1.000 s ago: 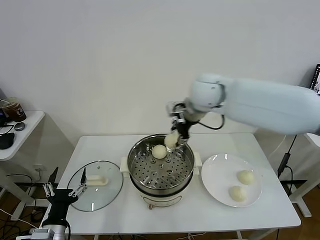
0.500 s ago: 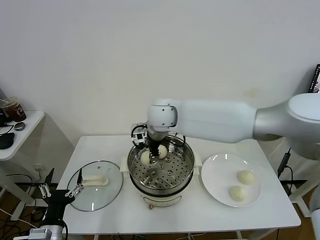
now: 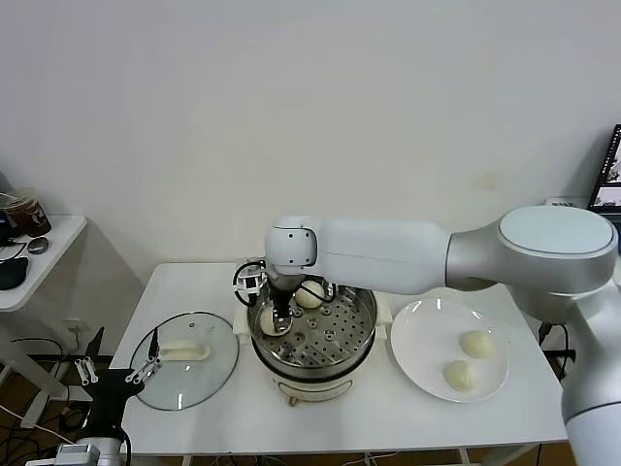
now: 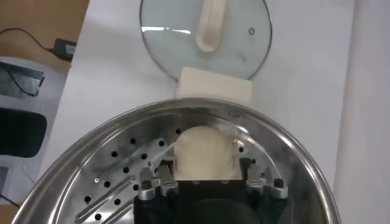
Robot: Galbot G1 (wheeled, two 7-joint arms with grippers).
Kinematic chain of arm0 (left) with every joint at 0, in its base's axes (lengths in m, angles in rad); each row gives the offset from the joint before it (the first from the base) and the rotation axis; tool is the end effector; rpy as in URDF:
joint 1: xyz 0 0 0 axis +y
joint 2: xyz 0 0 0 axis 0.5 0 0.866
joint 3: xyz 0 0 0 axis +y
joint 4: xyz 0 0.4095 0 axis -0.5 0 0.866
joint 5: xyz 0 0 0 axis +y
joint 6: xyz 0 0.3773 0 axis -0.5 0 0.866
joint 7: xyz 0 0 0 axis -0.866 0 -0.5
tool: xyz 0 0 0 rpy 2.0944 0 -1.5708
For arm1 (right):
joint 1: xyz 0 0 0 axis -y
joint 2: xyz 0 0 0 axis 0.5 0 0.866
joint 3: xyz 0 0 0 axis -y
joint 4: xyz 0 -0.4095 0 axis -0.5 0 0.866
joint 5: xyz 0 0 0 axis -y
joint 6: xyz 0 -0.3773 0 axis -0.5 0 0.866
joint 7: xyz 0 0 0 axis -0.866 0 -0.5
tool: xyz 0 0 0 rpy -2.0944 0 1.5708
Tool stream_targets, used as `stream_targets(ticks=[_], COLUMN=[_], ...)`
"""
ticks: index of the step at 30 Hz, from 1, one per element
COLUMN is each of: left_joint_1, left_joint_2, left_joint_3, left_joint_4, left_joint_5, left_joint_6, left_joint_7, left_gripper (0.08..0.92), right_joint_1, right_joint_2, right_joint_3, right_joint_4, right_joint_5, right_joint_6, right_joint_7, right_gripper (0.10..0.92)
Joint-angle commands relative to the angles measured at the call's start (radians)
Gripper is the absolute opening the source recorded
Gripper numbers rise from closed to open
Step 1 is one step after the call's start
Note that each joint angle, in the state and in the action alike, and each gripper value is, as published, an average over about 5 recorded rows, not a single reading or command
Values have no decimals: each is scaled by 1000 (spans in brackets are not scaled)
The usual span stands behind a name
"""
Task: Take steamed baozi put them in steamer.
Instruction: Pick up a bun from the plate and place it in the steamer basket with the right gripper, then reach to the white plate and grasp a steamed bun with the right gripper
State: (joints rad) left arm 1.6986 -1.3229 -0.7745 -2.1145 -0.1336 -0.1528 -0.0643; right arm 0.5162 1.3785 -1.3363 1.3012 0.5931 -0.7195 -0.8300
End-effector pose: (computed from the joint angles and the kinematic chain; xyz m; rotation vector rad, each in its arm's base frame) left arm 0.1347 0.1303 -0.3392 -0.1829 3.0305 0.3249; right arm 0.5664 0.2447 -0.1079 1.4588 -1.3544 1.4032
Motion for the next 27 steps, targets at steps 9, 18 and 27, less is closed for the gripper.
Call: stream_targets(ticks=[9, 18, 27], left_joint_1=[-17, -9, -1], left_joint_2=[-1, 10, 1], left_joint_3=[30, 45, 45], left_joint_4=[-21, -26, -23], left_joint_5=[10, 27, 45], left_joint_6=[9, 8, 6], left_joint_7=[2, 3, 2], left_gripper=[823, 823, 823], right_joint_1=[262, 158, -183], right_joint_2=[-563, -953, -1072], right_joint_3=[-29, -3, 173], right_joint_4=[297, 418, 404], right_joint_5=[-204, -435, -648], right_joint_6=[171, 353, 463], right_joint_7=[-333, -434, -407], right_gripper=[823, 823, 823])
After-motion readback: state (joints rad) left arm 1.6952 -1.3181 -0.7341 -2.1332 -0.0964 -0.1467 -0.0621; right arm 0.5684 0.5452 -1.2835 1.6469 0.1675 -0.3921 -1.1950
